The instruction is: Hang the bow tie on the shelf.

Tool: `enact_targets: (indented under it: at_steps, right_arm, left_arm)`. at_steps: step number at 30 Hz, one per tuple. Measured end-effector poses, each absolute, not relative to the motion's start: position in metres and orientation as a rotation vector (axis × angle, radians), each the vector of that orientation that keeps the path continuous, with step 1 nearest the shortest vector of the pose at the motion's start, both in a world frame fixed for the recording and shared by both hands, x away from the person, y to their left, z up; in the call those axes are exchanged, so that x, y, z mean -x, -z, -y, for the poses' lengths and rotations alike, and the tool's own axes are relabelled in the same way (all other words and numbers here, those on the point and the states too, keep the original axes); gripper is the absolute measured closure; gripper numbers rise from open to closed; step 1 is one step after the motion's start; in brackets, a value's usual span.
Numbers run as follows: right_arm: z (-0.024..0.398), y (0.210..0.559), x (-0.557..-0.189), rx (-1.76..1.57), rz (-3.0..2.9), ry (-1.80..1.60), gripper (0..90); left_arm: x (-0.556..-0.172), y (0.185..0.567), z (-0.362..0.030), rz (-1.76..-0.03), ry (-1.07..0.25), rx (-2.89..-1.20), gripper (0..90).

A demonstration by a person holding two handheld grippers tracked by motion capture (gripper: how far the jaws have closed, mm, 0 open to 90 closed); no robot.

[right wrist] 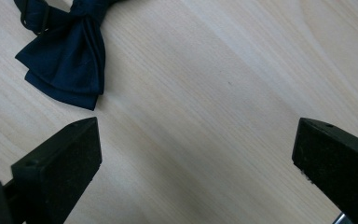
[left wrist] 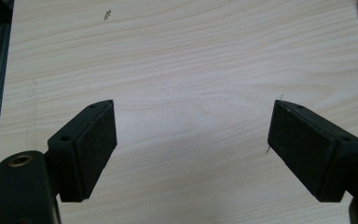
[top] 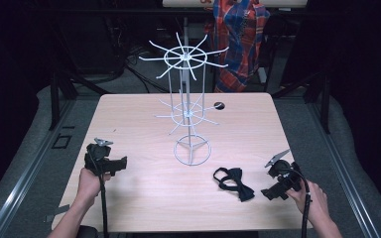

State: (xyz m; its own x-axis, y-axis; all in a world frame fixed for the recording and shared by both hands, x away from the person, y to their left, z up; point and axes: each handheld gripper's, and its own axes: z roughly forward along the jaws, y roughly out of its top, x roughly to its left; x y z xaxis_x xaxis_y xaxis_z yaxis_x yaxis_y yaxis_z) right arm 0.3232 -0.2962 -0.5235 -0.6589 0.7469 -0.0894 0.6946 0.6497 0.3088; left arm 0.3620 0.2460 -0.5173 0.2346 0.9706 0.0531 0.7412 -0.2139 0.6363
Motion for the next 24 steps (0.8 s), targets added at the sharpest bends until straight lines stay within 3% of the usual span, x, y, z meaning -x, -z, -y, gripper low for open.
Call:
enact_targets:
  at_steps: [24]
  right_arm:
    - [0.27, 0.526, -0.327, -1.253, -2.668, -0.476, 0.0]
  left_arm:
    - [-0.364, 0.519, -0.244, -1.558, -0.623, -2.045, 15.8]
